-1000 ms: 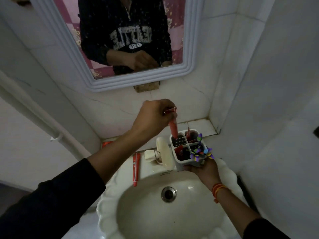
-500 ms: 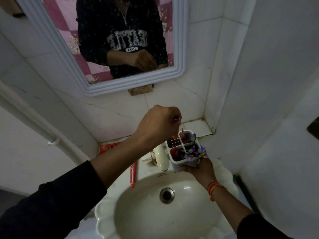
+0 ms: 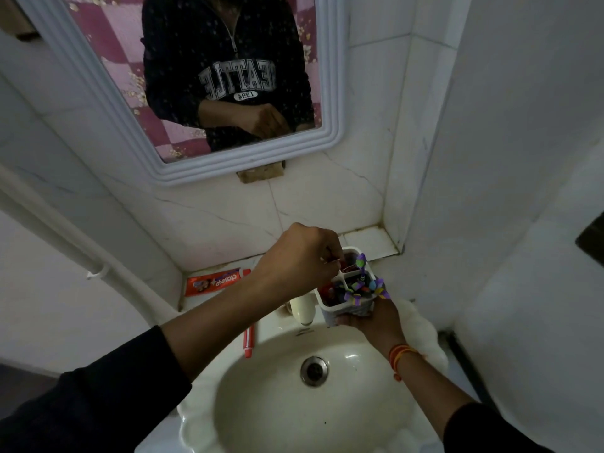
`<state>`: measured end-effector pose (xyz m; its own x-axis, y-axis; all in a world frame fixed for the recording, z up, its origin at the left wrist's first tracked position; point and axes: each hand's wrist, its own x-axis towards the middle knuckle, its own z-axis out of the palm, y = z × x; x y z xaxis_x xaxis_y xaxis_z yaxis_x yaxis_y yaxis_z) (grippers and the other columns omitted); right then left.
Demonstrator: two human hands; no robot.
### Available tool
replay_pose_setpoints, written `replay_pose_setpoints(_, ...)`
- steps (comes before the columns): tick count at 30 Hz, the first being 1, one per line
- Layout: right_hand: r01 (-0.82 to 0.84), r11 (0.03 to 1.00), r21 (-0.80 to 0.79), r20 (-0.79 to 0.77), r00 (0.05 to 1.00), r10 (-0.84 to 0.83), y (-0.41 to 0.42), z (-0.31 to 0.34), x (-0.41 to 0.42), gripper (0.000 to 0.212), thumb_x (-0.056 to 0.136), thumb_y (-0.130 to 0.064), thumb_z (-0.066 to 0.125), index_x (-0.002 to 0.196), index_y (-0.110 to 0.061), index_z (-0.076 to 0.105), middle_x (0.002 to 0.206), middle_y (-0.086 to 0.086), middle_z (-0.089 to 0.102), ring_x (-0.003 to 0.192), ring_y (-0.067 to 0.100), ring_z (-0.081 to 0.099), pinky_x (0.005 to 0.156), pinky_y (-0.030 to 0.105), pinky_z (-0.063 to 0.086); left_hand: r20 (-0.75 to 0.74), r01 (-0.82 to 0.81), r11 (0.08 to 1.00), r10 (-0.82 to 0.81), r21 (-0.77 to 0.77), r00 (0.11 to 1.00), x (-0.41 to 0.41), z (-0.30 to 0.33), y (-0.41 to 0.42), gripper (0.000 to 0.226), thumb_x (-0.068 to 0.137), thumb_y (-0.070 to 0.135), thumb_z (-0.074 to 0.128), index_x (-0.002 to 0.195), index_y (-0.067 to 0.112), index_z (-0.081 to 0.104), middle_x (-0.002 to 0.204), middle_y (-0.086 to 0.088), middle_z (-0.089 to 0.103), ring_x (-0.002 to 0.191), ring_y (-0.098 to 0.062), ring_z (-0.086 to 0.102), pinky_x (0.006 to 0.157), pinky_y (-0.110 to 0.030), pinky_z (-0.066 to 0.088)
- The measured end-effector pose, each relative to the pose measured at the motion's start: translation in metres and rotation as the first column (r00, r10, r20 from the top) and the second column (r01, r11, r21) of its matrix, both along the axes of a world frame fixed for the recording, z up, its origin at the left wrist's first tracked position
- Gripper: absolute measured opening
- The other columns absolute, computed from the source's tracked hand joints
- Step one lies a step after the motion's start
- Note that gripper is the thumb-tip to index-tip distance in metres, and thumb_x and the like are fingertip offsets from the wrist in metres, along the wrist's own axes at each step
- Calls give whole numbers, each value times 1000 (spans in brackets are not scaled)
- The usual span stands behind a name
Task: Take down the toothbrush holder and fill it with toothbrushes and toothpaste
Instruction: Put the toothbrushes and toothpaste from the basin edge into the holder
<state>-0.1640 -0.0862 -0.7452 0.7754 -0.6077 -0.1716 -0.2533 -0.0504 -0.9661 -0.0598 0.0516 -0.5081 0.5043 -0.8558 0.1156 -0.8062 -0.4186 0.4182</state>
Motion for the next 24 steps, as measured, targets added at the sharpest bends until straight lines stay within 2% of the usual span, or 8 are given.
replay_pose_setpoints(1,-11,1000,6,-4,1000,11,1,1,0,89,39,-40,103,116,-23,64,119,2,74,115,24,70,96,56,58,-3,0,1000,0,2,1000,0,1,0,18,81,13,74,98,16,77,89,0,80,80,-11,75,78,-35,62)
replay_pose_setpoints(3,5,1000,28,27,1000,-5,0,-1,0,100,31,-45,103,120,-25,62,120,-1,74,117,23,69,95,56,59,-6,-1,1000,1,5,1000,0,3,1,17,80,12,74,96,17,77,88,2,80,82,-9,75,79,-34,62)
replay_pose_setpoints(5,14,1000,0,32,999,-14,-2,-4,0,105,30,-39,102,125,-21,61,120,-3,74,117,20,69,97,54,59,-17,-2,1000,2,7,1000,0,5,1,15,80,12,75,94,18,77,87,3,79,84,-8,75,80,-33,62)
replay_pose_setpoints(12,3,998,-60,35,999,-1,-1,6,-4,93,41,-16,102,123,-17,60,117,-3,73,116,17,68,99,39,60,-57,-32,999,32,6,998,-1,8,2,16,79,14,74,95,17,77,87,2,80,82,-9,75,80,-33,62)
replay_pose_setpoints(14,0,998,-65,42,999,2,-1,8,-3,90,40,-21,101,120,-24,60,117,-5,73,114,9,69,98,42,60,-64,-40,999,42,22,997,0,4,1,17,79,12,74,95,15,77,86,1,80,81,-12,75,79,-35,61)
replay_pose_setpoints(17,-24,998,-61,56,998,28,0,11,-3,84,45,-7,101,112,-35,57,114,-10,71,106,-7,67,100,39,59,-89,-51,996,58,71,994,2,-5,-1,17,79,8,75,96,11,77,85,-3,80,78,-17,75,79,-37,61)
replay_pose_setpoints(21,-19,997,-81,96,995,27,-1,6,-3,86,38,-21,98,112,-38,59,118,-5,72,117,21,68,95,52,60,-95,-18,984,35,175,995,4,-21,-7,20,83,11,74,102,11,78,96,-6,78,86,-20,74,82,-38,61)
replay_pose_setpoints(24,-33,998,-56,59,998,36,-2,8,-4,81,42,-17,101,112,-32,62,117,-1,74,113,23,70,95,53,60,-43,19,965,-8,261,999,8,-31,-12,22,83,17,73,103,23,80,98,0,78,88,-15,73,82,-37,62)
